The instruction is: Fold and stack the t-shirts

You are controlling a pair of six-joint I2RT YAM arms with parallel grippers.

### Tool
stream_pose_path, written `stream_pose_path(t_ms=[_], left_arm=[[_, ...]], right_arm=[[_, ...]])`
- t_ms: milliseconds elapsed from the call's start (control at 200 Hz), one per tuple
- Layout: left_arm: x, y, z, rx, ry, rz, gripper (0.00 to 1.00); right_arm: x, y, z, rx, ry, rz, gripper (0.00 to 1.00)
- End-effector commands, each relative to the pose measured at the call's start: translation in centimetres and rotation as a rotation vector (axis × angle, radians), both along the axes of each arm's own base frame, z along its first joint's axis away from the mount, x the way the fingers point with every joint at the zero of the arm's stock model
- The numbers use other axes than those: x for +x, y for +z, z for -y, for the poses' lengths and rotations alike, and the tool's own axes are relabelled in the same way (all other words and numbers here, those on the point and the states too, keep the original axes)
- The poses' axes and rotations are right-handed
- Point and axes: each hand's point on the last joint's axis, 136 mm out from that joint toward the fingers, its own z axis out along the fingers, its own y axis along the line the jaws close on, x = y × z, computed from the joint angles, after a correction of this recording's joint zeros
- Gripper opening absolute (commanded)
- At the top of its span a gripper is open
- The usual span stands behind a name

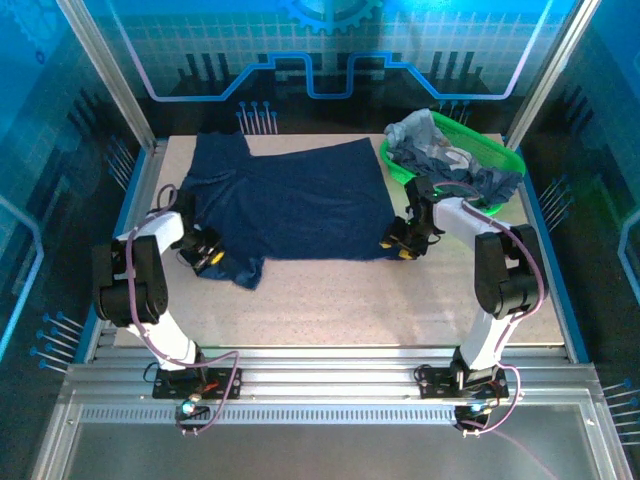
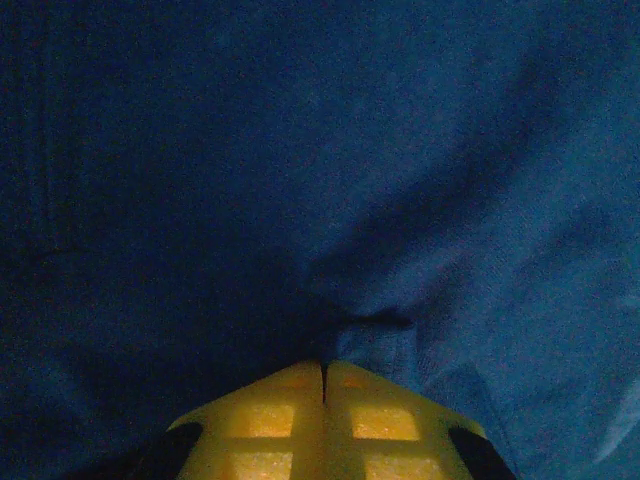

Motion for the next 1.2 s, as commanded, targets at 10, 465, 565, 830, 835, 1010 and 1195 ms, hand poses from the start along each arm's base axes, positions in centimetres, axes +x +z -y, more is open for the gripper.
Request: stream_pose_path(t_ms=[10, 465, 565, 830, 835, 1010, 1195], left_arm=[[-0.9, 2.1, -0.4, 0.06, -0.004, 0.008, 0.0], [-3.1, 4.7, -0.2, 0.133, -0.019, -0.012, 0.0], [-3.9, 5.4, 0.2, 0.136, -0.014, -0.021, 0.0], [-6.9, 6.7, 0.7, 0.13, 0.067, -0.031, 0.0], [-6.9, 6.7, 0.7, 0.13, 0.068, -0.029, 0.0], [-7.4, 7.7, 0.9, 0.132, 0.106, -0.017, 0.0], [-9.3, 8.8, 1.3, 0.136, 0.151, -0.035, 0.0]], right_arm=[[-0.7, 0.3, 1.2, -0.047, -0.019, -0.011, 0.5], [-0.3, -1.0, 1.6, -0.087, -0.013, -0.031, 0.49], [-0.1, -1.1, 1.7, -0.091, -0.02, -0.026, 0.5], [-0.6, -2.0, 2.8, -0.148, -0.064, -0.067, 0.49], [-0.6, -2.1, 2.8, -0.149, -0.066, -0.068, 0.49], [-0.8, -3.4, 2.8, -0.157, -0.086, -0.127, 0.42], [-1.2, -3.5, 2.8, -0.156, -0.125, -0.147, 0.38]])
